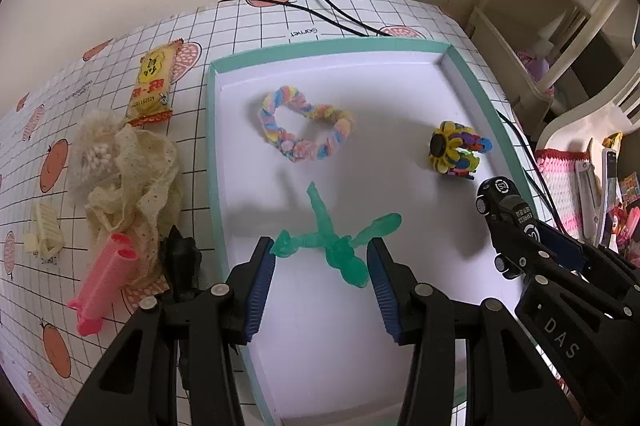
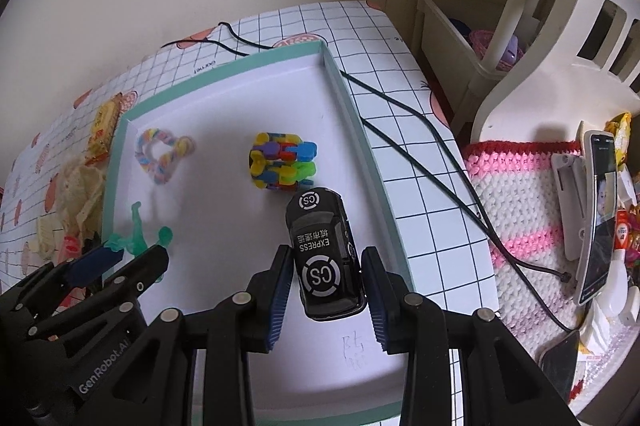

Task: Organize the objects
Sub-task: 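Open left gripper to drop the green toy while right gripper releases the black car in the tray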

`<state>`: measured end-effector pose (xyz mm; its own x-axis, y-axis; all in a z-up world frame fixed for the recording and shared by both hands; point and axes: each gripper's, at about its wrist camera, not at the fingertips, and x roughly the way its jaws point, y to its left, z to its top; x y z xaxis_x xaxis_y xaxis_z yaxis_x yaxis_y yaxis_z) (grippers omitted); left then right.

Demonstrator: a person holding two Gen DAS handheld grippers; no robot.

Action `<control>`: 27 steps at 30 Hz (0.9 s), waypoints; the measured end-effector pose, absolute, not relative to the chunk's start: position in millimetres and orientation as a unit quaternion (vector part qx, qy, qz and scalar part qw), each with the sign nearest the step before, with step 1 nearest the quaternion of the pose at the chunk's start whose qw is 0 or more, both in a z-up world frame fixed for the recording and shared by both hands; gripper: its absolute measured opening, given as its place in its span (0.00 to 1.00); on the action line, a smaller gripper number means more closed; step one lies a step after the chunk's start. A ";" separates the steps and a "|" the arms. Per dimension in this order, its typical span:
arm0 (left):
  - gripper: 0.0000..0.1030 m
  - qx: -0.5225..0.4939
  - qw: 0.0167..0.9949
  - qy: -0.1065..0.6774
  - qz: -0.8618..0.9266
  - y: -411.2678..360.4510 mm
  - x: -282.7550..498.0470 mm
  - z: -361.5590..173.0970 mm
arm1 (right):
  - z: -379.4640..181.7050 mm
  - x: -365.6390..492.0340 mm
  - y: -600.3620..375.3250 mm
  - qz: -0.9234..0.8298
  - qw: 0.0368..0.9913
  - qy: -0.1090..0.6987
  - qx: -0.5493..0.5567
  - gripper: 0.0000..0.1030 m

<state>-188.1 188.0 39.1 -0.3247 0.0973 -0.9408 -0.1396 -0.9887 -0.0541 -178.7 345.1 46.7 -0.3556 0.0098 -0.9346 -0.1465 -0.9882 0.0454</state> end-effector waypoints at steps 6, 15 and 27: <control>0.48 -0.582 0.074 0.016 0.810 185.4 -189.6 33.3 | 43.1 -180.3 341.6 0.819 0.049 0.053 -0.569 0.37; 0.48 -0.581 0.073 0.008 0.811 179.8 -191.7 36.0 | 43.1 -179.6 341.0 0.819 0.056 0.049 -0.569 0.37; 0.63 -0.563 0.070 0.001 0.824 172.0 -191.6 51.8 | 49.6 -179.3 343.1 0.823 0.063 0.051 -0.562 0.42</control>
<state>-191.6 172.0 51.8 -0.3568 0.1140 -0.9272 -0.1152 -0.9903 -0.0774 -179.3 343.1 49.6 -0.3605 0.0463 -0.9316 -0.1612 -0.9868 0.0134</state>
